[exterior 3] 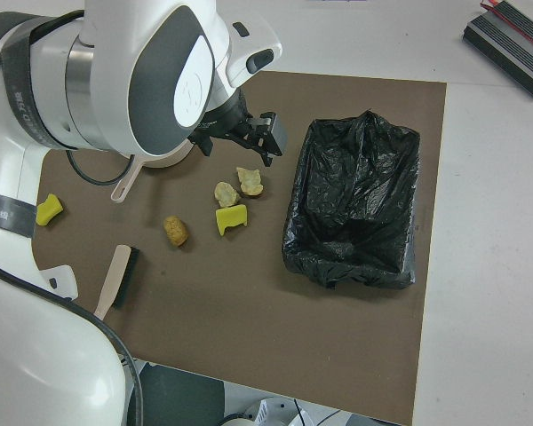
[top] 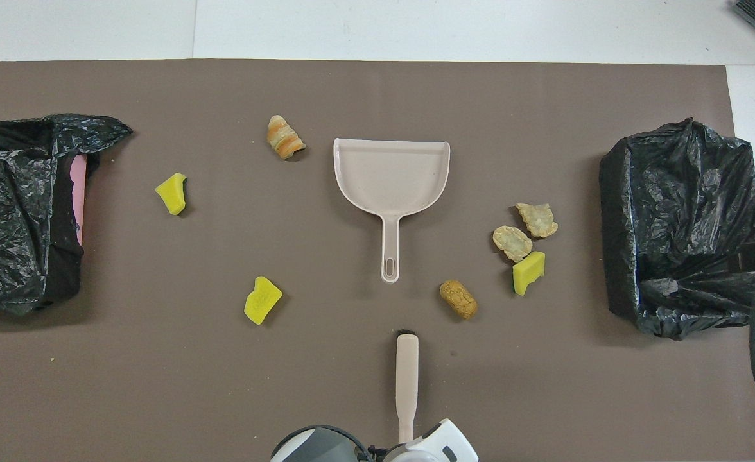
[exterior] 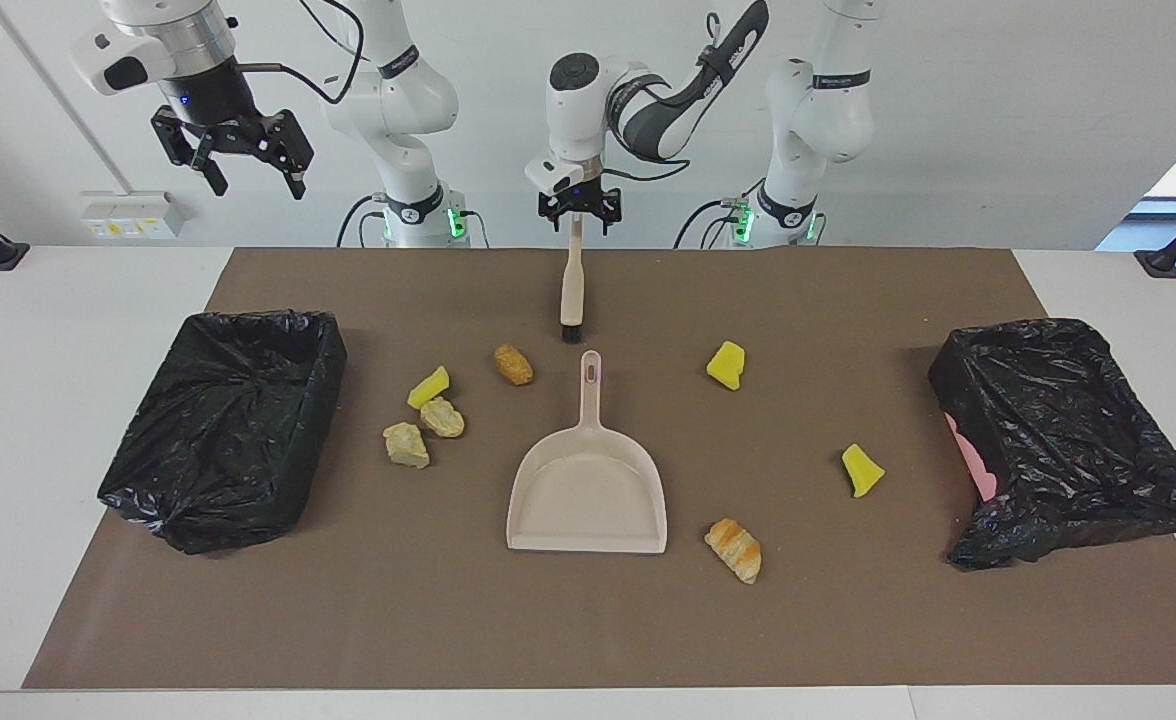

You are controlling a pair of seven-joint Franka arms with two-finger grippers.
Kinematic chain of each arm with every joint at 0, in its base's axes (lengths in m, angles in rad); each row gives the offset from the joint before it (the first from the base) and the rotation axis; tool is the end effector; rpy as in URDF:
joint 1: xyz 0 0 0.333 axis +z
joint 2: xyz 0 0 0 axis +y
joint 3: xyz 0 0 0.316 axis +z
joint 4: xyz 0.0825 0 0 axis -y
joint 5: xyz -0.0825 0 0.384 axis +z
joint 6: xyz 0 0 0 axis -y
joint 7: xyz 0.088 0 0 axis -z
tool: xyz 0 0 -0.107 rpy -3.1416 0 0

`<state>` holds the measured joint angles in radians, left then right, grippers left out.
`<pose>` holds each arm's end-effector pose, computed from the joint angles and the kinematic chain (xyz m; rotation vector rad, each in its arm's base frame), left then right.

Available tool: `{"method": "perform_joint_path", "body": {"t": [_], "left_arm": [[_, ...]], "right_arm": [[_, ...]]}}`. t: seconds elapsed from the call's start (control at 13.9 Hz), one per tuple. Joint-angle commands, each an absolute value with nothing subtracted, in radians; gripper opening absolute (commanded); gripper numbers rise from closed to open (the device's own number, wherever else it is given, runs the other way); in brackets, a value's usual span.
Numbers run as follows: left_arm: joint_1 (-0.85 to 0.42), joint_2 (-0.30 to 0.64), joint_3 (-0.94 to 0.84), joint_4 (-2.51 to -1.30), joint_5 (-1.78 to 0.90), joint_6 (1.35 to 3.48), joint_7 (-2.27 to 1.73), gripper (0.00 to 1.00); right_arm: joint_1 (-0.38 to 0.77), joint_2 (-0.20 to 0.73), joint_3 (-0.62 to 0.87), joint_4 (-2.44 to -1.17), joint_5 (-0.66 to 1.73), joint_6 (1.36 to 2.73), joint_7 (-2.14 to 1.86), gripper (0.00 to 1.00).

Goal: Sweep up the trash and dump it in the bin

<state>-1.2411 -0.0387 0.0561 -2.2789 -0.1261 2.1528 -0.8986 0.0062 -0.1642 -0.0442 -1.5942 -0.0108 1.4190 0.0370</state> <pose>0.1838 -0.4662 0.3643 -3.0943 0.3301 0.2092 0.4847 -0.0220 0.6858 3.1358 -0.1191 -0.0175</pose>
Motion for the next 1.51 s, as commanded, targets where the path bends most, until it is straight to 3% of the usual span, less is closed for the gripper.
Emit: {"method": "perform_joint_path", "body": {"t": [0.0,0.57,0.79,0.93,1.01,1.15,1.22,1.44], "left_arm": [[-1.259,-0.046,0.068,-2.312,-0.132,2.197,-0.87,0.87],[-1.253,-0.026,0.067,-2.336,-0.16,2.263,-0.877,0.84],[-1.253,-0.025,0.067,-2.336,-0.218,2.278,-0.871,0.68],[-1.253,-0.025,0.067,-2.336,-0.221,2.278,-0.868,0.68],[-1.253,-0.025,0.067,-2.336,-0.221,2.278,-0.868,0.63],[-1.253,-0.025,0.067,-2.336,-0.225,2.273,-0.868,0.44],[-1.253,-0.025,0.067,-2.335,-0.225,2.273,-0.867,0.4],[-1.261,-0.026,0.067,-2.336,-0.225,2.269,-0.87,0.4]], "right_arm": [[-0.011,-0.184,-0.041,-1.618,0.005,1.424,0.009,1.0],[-0.014,-0.184,-0.041,-1.618,0.005,1.424,-0.002,1.0],[-0.014,-0.184,-0.041,-1.62,0.005,1.424,-0.002,1.0],[-0.014,-0.184,-0.041,-1.624,0.005,1.424,-0.002,1.0],[-0.014,-0.184,-0.041,-1.624,0.005,1.424,-0.002,1.0],[-0.014,-0.184,-0.041,-1.623,0.005,1.425,-0.003,1.0],[-0.014,-0.184,-0.041,-1.623,0.005,1.425,-0.002,1.0],[-0.014,-0.184,-0.043,-1.624,0.005,1.425,-0.003,1.0]]}}
